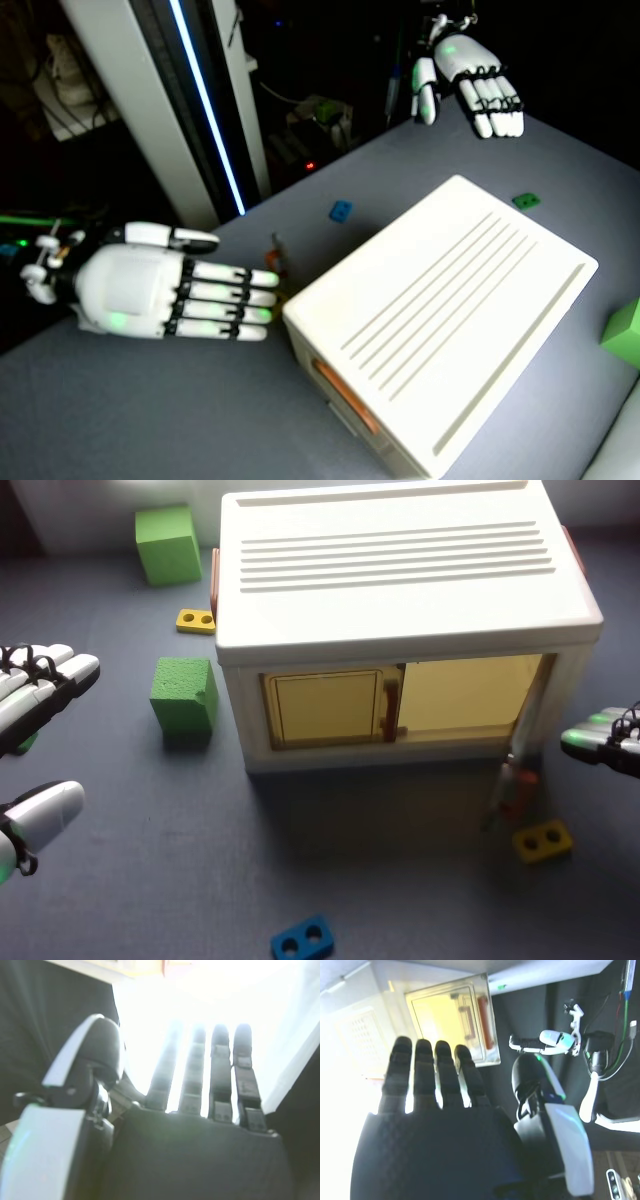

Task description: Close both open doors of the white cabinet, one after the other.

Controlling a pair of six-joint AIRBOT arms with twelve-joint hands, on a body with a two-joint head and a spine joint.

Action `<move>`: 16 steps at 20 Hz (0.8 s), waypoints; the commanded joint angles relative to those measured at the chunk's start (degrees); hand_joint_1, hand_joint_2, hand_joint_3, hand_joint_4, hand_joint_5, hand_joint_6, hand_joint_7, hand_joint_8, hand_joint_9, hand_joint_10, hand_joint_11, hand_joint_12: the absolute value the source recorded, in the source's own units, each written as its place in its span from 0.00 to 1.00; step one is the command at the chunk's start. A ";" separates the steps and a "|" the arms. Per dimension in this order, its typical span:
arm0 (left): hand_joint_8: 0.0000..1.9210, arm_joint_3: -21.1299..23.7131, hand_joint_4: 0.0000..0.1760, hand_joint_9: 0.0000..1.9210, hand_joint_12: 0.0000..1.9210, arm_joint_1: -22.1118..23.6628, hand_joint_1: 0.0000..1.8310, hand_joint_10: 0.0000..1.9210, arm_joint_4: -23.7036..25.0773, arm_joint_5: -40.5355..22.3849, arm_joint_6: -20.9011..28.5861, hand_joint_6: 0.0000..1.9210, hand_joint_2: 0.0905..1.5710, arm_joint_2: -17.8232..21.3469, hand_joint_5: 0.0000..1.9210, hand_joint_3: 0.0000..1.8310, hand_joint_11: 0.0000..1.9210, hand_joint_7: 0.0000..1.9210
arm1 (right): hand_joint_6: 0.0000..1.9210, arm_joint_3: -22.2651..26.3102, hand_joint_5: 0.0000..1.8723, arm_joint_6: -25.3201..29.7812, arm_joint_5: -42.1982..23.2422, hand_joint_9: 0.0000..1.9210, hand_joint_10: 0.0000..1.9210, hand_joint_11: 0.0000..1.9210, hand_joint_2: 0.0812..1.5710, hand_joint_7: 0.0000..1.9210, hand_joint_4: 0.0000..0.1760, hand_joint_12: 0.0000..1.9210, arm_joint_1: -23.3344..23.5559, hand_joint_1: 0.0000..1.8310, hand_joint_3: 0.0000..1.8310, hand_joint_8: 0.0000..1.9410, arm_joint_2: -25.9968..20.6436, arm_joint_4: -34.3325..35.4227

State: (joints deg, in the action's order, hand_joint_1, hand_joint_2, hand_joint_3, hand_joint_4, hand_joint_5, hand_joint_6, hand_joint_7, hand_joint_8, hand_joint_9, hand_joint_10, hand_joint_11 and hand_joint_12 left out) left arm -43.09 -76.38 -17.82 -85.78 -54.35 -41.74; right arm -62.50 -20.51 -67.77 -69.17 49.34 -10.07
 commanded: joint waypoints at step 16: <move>0.00 0.15 0.00 0.05 0.23 -0.17 0.00 0.00 0.33 -6.86 0.78 0.00 1.00 -0.31 0.04 0.04 0.00 0.03 | 0.00 -0.96 0.00 2.53 -6.43 0.00 0.00 0.00 0.94 0.00 0.00 0.00 7.28 0.00 0.01 0.00 3.76 -4.26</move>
State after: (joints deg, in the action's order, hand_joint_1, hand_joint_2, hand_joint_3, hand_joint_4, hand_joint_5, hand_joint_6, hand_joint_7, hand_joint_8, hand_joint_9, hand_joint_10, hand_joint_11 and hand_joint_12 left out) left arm -42.92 -76.66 -17.39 -85.62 -53.93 -42.02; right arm -63.35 -18.44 -67.35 -61.78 53.28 -15.77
